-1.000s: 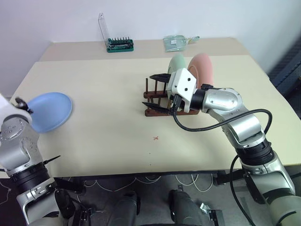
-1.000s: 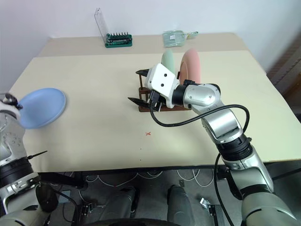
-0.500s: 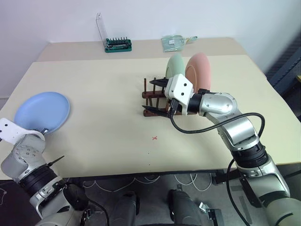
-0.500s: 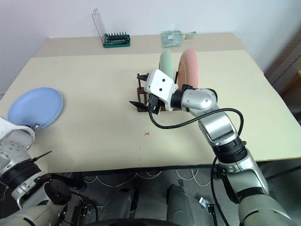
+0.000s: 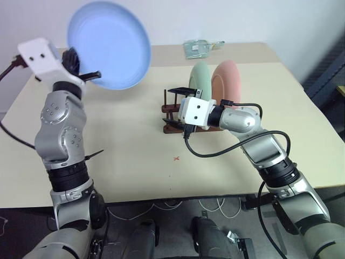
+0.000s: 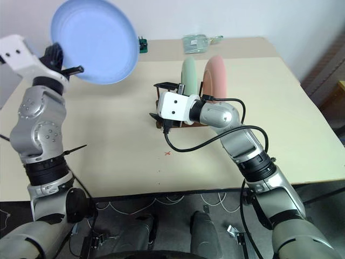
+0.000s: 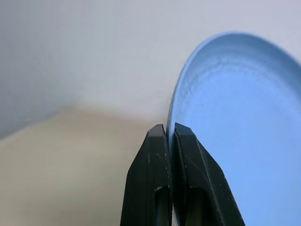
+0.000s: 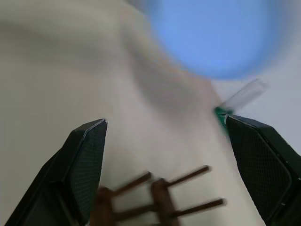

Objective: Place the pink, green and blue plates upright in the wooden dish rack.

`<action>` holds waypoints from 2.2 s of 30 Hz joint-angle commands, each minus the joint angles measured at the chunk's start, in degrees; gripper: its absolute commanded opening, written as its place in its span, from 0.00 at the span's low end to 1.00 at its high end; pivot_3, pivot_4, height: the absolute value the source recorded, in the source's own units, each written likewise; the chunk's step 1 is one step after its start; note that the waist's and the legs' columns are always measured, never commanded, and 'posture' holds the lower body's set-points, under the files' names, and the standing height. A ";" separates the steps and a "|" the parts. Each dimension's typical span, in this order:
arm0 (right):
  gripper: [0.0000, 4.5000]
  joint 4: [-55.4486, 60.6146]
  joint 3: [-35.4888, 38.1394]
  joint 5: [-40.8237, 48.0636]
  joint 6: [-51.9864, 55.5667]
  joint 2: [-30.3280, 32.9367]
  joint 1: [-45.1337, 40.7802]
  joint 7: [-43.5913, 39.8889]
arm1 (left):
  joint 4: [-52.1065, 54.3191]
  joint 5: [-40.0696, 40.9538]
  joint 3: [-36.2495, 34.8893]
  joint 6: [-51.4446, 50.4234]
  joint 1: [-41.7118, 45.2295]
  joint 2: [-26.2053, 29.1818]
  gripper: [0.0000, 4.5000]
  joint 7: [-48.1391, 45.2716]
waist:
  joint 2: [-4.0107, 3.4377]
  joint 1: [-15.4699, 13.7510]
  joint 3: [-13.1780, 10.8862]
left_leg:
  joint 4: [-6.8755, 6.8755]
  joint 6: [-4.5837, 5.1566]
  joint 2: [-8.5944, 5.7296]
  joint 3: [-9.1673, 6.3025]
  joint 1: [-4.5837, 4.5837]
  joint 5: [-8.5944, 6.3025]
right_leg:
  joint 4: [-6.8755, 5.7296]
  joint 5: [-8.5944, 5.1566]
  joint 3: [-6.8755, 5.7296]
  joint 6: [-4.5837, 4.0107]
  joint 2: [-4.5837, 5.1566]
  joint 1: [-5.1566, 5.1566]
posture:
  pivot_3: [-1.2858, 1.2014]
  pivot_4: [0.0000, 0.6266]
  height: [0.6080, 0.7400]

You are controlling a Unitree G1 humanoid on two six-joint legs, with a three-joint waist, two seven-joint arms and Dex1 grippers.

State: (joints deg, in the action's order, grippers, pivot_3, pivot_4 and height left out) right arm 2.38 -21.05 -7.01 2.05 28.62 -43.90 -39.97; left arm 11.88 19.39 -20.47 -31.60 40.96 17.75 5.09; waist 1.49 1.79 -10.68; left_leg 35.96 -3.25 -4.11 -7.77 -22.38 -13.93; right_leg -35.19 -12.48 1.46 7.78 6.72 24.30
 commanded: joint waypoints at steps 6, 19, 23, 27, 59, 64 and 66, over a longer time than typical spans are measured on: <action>0.91 -9.32 -0.43 -14.09 -13.33 -2.51 -8.51 11.19 | 5.34 2.57 5.31 -5.53 3.31 -0.35 0.01 -3.30 | 0.00 0.63 -0.03 | 0.00 -0.03 0.03 -0.05 -0.06 0.03 | -0.07 0.02 -0.01 -0.03 -0.05 0.09 | 0.52 0.24 1.00; 0.79 -15.88 -2.15 -20.55 -19.36 -5.23 -11.72 12.42 | 10.08 5.46 5.48 -9.78 3.47 -1.74 0.00 -3.48 | 0.00 0.64 -0.03 | 0.03 -0.04 0.01 -0.06 -0.07 0.04 | -0.05 0.02 0.00 -0.04 -0.05 0.06 | 0.52 0.24 1.00; 0.40 -16.55 -2.10 -21.21 -19.95 -5.37 -11.86 12.30 | 10.68 5.98 4.82 -10.10 3.64 -1.58 0.00 -3.38 | 0.01 0.60 -0.03 | 0.04 -0.05 0.01 -0.07 -0.07 0.04 | -0.04 0.02 -0.01 -0.04 -0.05 0.06 | 0.52 0.24 1.00; 0.01 -16.72 -1.71 -22.04 -20.83 -5.44 -12.23 13.17 | 10.14 7.35 3.29 -10.09 3.89 -2.29 0.00 -3.15 | 0.00 0.61 -0.04 | 0.04 -0.05 0.01 -0.07 -0.07 0.04 | -0.05 0.02 -0.01 -0.04 -0.05 0.06 | 0.52 0.24 1.00; 0.00 12.52 23.63 47.93 38.63 -29.84 -3.35 18.56 | 3.22 5.51 7.94 11.11 -33.16 14.72 0.86 -36.96 | -0.28 -0.40 -0.05 | -0.08 0.22 0.09 -0.29 -0.08 -0.12 | -0.18 0.12 -0.07 -0.26 -0.11 0.19 | 0.52 0.24 1.00; 0.00 11.66 27.70 52.68 43.25 -30.14 -3.40 24.57 | 3.95 6.36 10.57 9.58 -33.20 13.67 0.86 -39.21 | -0.57 -0.51 -0.03 | -0.09 0.22 0.11 -0.15 -0.04 -0.12 | -0.21 0.13 -0.03 -0.28 -0.15 0.21 | 0.52 0.24 1.00; 0.00 11.45 28.36 53.68 43.87 -30.32 -3.42 25.81 | 4.21 6.24 10.80 9.34 -32.80 13.35 0.86 -39.31 | -0.57 -0.40 -0.03 | -0.09 0.23 0.11 -0.15 -0.04 -0.12 | -0.22 0.13 -0.04 -0.27 -0.16 0.23 | 0.52 0.24 1.00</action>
State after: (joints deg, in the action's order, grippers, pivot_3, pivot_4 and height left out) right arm 12.18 6.43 44.30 45.79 -1.14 -46.66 -15.17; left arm 14.28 25.02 -9.47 -22.22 7.36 30.91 -33.89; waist 0.92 1.40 -10.71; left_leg 35.87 -3.02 -3.99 -7.91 -22.42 -14.04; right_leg -35.42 -12.34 1.42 7.51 6.55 24.53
